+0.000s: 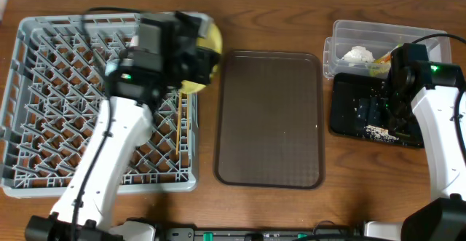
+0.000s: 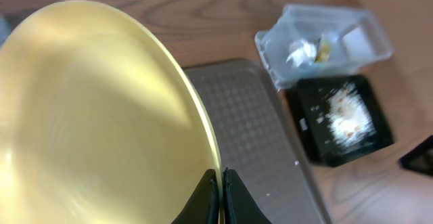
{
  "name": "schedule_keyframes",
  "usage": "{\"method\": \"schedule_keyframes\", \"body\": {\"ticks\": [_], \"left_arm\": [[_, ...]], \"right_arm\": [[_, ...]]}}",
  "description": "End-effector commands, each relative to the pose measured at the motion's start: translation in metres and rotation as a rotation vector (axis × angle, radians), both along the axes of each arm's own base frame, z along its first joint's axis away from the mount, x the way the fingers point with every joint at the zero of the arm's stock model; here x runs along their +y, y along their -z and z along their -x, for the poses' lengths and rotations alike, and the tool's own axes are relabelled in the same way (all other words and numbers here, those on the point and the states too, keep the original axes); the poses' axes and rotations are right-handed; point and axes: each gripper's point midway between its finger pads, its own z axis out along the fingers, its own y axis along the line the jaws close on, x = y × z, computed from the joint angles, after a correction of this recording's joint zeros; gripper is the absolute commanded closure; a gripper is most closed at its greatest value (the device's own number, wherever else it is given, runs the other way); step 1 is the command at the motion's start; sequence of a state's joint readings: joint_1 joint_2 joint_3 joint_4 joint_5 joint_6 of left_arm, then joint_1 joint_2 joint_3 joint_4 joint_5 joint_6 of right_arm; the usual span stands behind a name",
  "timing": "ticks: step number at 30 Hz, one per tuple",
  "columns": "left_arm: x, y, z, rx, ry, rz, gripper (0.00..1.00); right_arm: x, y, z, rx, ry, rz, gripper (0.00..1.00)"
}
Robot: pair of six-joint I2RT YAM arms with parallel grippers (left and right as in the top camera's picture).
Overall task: Sort waste into correct bins and load items into the dishwasher
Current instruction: 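Carry the yellow plate into the dish rack and stand it upright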
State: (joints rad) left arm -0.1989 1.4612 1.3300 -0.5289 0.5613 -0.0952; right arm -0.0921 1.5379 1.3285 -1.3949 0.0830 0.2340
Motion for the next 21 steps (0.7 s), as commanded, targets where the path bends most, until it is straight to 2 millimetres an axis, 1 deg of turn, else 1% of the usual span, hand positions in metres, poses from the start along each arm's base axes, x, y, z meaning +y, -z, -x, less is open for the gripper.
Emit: {"method": "schedule_keyframes", "body": {"ticks": [1, 3, 5, 9, 15, 21], "left_arm": [[0.008, -0.004, 0.004, 0.090, 0.054, 0.187, 0.94], [0.018, -0.004, 0.001, 0.115, 0.066, 0.253, 0.94], [0.024, -0.005, 0.001, 0.138, 0.085, 0.314, 0.94], [0.033, 0.003, -0.003, 0.194, 0.104, 0.401, 0.94], [0.048, 0.027, -0.016, 0.282, 0.039, 0.438, 0.94], [0.065, 0.045, -0.022, 0.326, -0.029, 0.425, 0.94]], "right_arm": [[-0.006, -0.005, 0.000, -0.018, 0.017, 0.008, 0.01], [-0.006, -0.005, 0.000, -0.018, 0.017, 0.009, 0.01], [-0.006, -0.005, 0.000, -0.018, 0.017, 0.008, 0.01], [-0.006, -0.005, 0.000, -0.019, 0.017, 0.008, 0.01], [-0.006, -0.005, 0.000, -0.017, 0.016, 0.009, 0.01], [-0.006, -0.005, 0.000, -0.017, 0.017, 0.008, 0.01]]}}
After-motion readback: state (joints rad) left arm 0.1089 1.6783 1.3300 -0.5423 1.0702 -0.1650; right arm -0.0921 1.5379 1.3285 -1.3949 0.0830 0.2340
